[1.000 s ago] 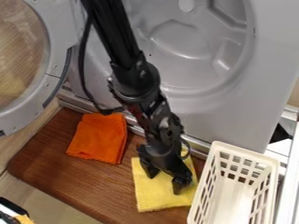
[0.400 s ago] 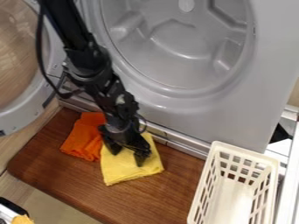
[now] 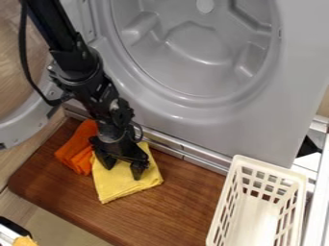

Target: Move the yellow clothe beside to the orange cloth

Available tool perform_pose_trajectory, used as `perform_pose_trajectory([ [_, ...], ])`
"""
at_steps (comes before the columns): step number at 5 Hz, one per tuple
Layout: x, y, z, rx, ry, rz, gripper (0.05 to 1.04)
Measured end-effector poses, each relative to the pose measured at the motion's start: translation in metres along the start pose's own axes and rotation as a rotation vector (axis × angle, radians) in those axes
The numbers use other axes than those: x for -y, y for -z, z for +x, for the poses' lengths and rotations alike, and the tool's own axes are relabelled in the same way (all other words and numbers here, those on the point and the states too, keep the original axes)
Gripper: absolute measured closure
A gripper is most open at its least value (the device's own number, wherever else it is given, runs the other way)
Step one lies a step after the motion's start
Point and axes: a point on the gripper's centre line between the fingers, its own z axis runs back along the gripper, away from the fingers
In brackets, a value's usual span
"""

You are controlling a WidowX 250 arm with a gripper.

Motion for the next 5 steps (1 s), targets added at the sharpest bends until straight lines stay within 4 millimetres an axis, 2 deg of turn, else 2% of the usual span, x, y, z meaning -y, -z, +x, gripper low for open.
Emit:
perform_pose_trajectory([
  [3,0.025,-0.006,0.002,-0.031,0.093,-0.052,0.087],
  [5,0.039,-0.035,0.020,0.025,0.124,-0.089,0.084],
])
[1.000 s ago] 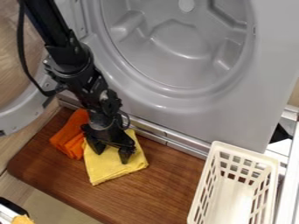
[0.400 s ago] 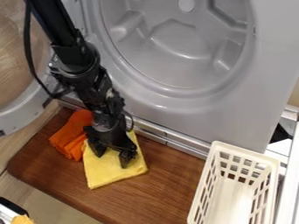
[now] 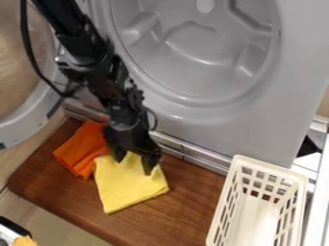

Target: Move the yellow clothe beside to the orange cloth

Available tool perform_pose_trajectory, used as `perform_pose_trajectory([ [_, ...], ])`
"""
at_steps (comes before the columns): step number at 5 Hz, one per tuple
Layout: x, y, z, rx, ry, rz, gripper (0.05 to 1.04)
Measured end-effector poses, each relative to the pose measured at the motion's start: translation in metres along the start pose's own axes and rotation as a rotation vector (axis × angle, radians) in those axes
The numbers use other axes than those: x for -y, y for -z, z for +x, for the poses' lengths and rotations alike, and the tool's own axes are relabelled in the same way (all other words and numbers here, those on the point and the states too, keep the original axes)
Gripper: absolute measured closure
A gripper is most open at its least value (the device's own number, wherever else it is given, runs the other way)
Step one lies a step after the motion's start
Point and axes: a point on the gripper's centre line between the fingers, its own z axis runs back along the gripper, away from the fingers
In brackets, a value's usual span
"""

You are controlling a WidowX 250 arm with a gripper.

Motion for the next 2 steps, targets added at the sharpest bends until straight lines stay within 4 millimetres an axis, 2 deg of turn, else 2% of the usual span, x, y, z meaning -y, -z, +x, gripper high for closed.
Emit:
perform_pose_trajectory([
  [2,0.007,-0.047,0.010,0.053,0.017,-0.014,0.084],
])
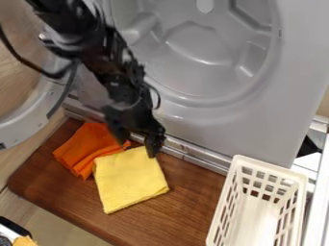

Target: Move the yellow clothe beside to the orange cloth

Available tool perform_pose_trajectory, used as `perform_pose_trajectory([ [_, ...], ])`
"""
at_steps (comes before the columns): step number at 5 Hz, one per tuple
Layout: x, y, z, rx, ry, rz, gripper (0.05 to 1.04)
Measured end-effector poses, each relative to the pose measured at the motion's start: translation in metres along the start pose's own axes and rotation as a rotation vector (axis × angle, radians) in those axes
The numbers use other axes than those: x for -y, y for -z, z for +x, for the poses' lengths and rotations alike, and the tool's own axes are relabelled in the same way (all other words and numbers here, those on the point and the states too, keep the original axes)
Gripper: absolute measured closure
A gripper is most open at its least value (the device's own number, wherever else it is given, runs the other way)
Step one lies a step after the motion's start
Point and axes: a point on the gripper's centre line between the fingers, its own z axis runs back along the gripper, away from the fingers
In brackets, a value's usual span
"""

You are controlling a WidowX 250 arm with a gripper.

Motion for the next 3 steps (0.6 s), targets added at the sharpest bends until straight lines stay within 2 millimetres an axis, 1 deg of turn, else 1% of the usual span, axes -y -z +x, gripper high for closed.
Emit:
perform_pose_trajectory([
  [1,0.0030,-0.0110,-0.0030,-0.021,0.035,0.017,0.084],
  [3,0.0030,-0.0116,-0.0024,-0.020,0.034,0.019,0.084],
])
